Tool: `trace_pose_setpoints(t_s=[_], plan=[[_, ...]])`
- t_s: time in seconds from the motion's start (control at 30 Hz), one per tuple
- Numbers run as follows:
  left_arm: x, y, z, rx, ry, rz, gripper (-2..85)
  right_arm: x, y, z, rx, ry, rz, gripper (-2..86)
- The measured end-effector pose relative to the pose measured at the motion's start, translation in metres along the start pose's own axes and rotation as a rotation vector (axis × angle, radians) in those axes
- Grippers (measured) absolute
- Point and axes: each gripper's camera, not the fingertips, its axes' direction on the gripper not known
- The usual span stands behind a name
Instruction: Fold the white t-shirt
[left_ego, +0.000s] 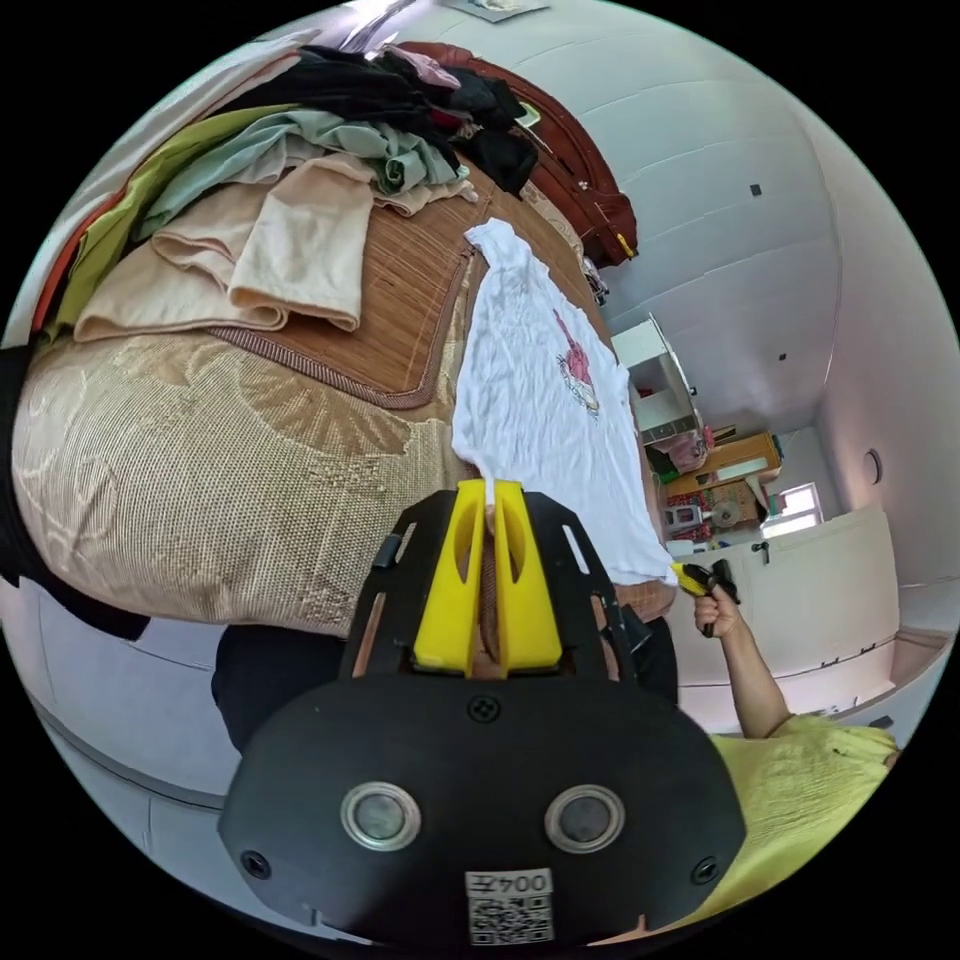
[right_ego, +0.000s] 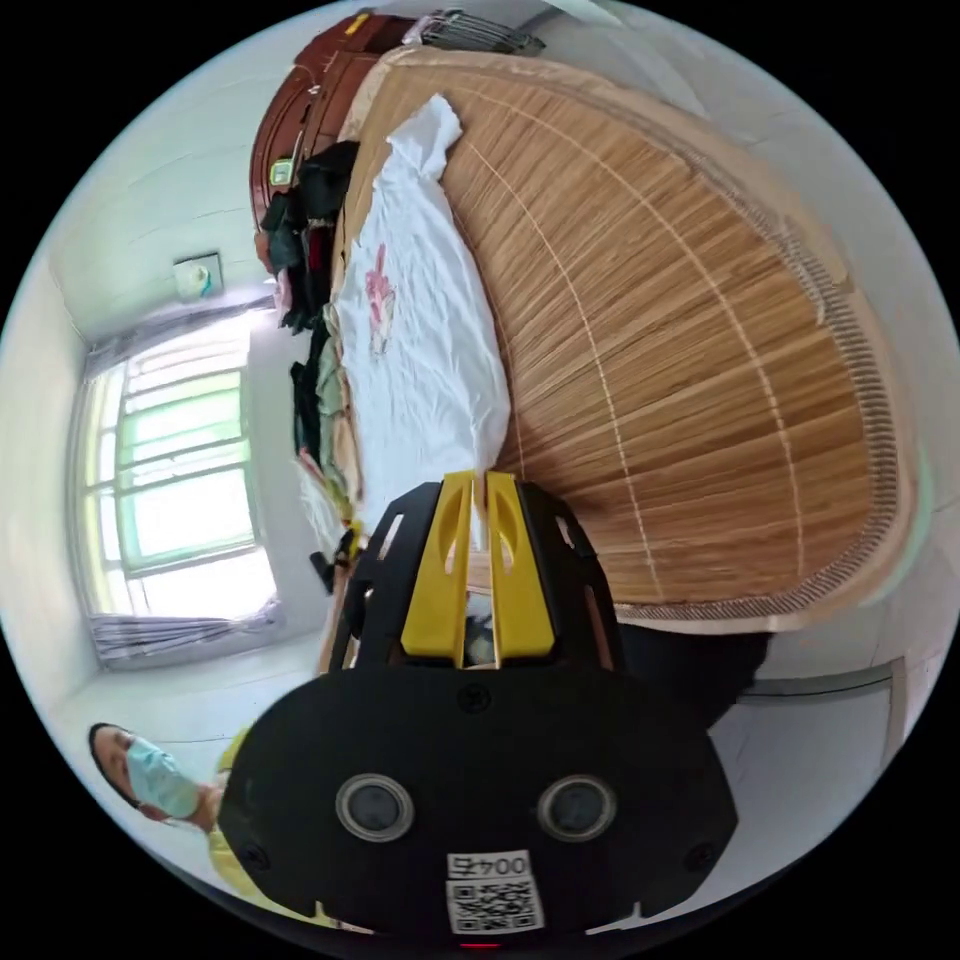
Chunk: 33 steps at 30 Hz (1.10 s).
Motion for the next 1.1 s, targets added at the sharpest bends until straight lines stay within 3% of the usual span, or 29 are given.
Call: trace_pose_setpoints(t_s=[0.17, 0.27, 0.43, 0.7, 0.87, 1.1], plan=[[0.066, 0.035, -0.008, 0.057, -0.301, 0.223, 1.2, -0.077, 0.070, 0.018, 0.096, 0.532, -0.211, 5.1], [0.105, 0.054, 0.002, 0.082, -0.445, 0.332, 1.1, -0.096, 0.103, 0.058, 0.095, 0.715, -0.279, 5.0], [0.145, 0.068, 0.038, -0.005, -0.618, 0.410, 1.1, -0.102, 0.133, 0.121, 0.116, 0.807, -0.293, 4.2], [0.130, 0.070, 0.027, -0.031, -0.443, 0.324, 1.8, -0.127, 0.197, 0.195, 0.289, 1.035, -0.409, 1.0], [0.142, 0.078, 0.030, -0.024, -0.490, 0.348, 1.9, -0.133, 0.230, 0.200, 0.365, 0.942, -0.464, 0.7], [0.142, 0.080, 0.026, -0.023, -0.487, 0.333, 1.9, -0.140, 0.247, 0.216, 0.403, 0.972, -0.521, 5.0]])
